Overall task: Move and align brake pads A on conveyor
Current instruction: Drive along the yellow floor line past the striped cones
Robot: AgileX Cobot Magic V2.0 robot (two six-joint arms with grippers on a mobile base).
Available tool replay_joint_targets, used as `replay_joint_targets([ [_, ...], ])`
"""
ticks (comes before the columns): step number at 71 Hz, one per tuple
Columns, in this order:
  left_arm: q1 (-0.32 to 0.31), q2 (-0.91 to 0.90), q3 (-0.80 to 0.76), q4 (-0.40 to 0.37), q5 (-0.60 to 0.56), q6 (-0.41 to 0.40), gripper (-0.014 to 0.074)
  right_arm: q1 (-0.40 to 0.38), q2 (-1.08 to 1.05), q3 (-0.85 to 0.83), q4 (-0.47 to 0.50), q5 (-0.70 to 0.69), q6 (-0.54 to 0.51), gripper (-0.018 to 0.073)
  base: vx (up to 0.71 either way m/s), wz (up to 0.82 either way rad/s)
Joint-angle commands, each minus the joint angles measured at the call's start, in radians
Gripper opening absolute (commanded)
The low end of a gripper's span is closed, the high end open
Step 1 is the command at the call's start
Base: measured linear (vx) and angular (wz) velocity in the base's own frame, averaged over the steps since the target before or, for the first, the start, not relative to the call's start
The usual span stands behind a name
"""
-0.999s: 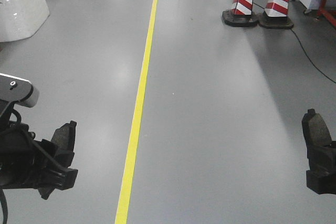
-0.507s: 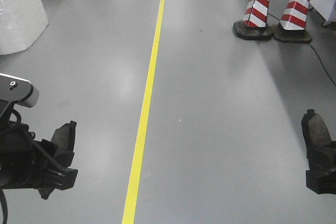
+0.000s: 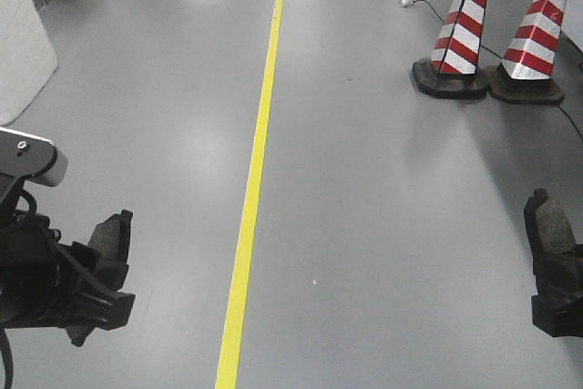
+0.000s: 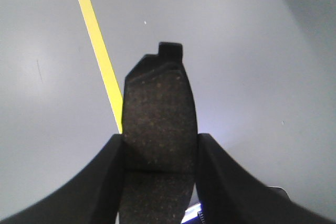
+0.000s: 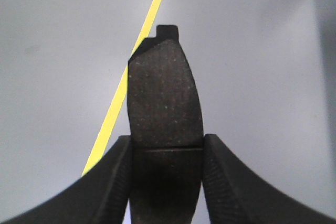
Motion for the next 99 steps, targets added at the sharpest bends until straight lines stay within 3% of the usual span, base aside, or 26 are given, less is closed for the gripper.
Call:
replay_joint_targets([
  [1, -0.002, -0.017, -0.029, 0.011, -0.062, -0.009, 0.0083, -0.002, -0.004, -0.030, -0.015, -0.084, -0.008, 0.0069, 0.68, -0.04],
  [99, -0.002, -0.017, -0.029, 0.011, -0.062, -0.009, 0.0083, -0.002, -0.004, -0.030, -0.015, -0.084, -0.008, 0.0069, 0.70, -0.05],
])
